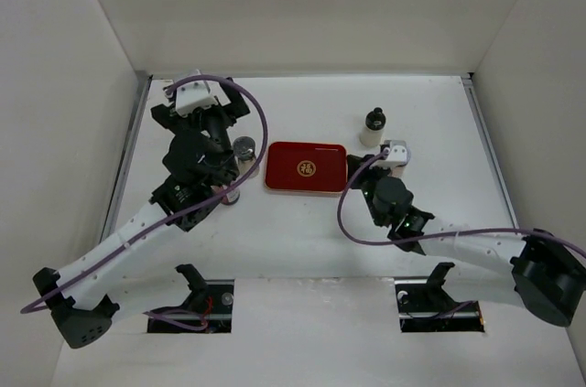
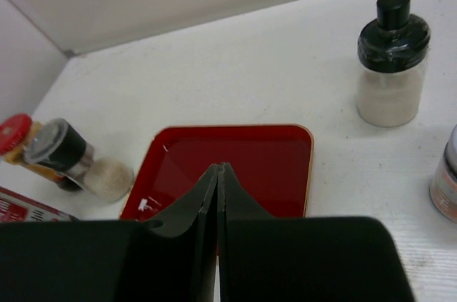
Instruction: Organize the condiment bottles
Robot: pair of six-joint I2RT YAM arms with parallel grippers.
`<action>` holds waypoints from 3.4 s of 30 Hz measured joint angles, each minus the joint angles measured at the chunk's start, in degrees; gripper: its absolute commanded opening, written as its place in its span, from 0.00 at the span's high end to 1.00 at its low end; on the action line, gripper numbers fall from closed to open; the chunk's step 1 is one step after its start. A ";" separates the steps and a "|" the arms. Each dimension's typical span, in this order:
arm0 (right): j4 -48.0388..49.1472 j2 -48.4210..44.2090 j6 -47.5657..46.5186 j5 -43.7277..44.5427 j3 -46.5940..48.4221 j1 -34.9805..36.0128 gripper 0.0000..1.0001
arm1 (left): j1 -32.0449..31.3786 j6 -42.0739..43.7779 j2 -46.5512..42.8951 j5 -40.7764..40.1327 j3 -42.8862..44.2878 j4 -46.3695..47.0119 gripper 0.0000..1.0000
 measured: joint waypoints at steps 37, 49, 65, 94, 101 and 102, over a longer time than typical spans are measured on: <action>-2.43 -7.63 -0.02 -4.59 -2.34 -1.27 0.22 | 17.07 -30.95 -14.12 34.16 -9.44 -45.79 0.21; -2.62 -8.35 -0.20 -4.59 -2.34 -0.22 0.21 | 17.73 -30.25 -5.16 30.75 -11.91 -42.14 0.39; -2.64 -8.57 -0.20 -4.59 -2.34 -0.20 0.21 | 18.08 -30.03 -4.13 27.58 -12.90 -38.86 0.68; -2.62 -12.07 1.77 -3.89 -2.97 -2.71 0.20 | -2.58 -23.32 -5.49 16.65 4.35 -41.94 0.93; -2.62 -13.49 2.82 -3.85 -4.11 -3.93 0.21 | -6.08 -20.68 8.07 17.35 6.86 -31.93 0.92; -2.64 -13.77 2.91 -3.78 -4.31 -4.09 0.21 | -5.73 -20.52 10.08 17.94 7.02 -30.75 0.92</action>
